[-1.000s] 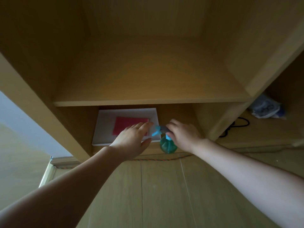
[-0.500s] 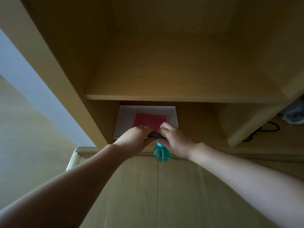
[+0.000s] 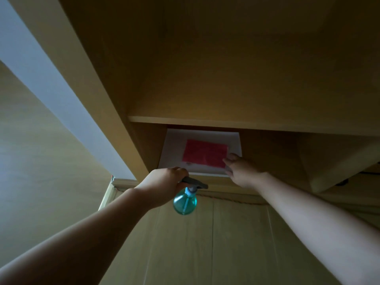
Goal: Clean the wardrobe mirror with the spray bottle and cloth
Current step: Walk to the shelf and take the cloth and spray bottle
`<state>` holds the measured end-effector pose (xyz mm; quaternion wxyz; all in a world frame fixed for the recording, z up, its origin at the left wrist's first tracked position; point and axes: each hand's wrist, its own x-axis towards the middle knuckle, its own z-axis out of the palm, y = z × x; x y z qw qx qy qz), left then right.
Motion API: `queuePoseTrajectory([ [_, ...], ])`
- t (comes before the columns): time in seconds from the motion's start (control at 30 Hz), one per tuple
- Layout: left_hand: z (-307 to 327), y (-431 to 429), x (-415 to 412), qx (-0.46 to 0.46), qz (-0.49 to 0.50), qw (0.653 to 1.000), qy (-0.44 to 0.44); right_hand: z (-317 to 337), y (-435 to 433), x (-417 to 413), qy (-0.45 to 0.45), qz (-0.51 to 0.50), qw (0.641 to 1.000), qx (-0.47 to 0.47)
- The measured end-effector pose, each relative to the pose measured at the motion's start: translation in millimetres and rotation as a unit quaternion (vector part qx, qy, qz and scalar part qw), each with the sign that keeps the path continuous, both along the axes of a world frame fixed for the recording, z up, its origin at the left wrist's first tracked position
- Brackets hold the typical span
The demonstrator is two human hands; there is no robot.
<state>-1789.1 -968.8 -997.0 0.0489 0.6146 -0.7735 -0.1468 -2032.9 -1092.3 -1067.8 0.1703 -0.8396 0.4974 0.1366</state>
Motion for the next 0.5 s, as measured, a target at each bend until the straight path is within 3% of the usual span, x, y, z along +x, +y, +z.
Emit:
queuePoseTrajectory([
  [0.17, -3, -2, 0, 0.001, -0.006, 1.0, 0.017, -29, -5, 10, 0.07, 0.048, 0.996, 0.036],
  [0.5, -1, -1, 0, -0.01, -0.027, 0.999, 0.031, -58, -10, 21, 0.078, -0.018, 0.994, 0.081],
])
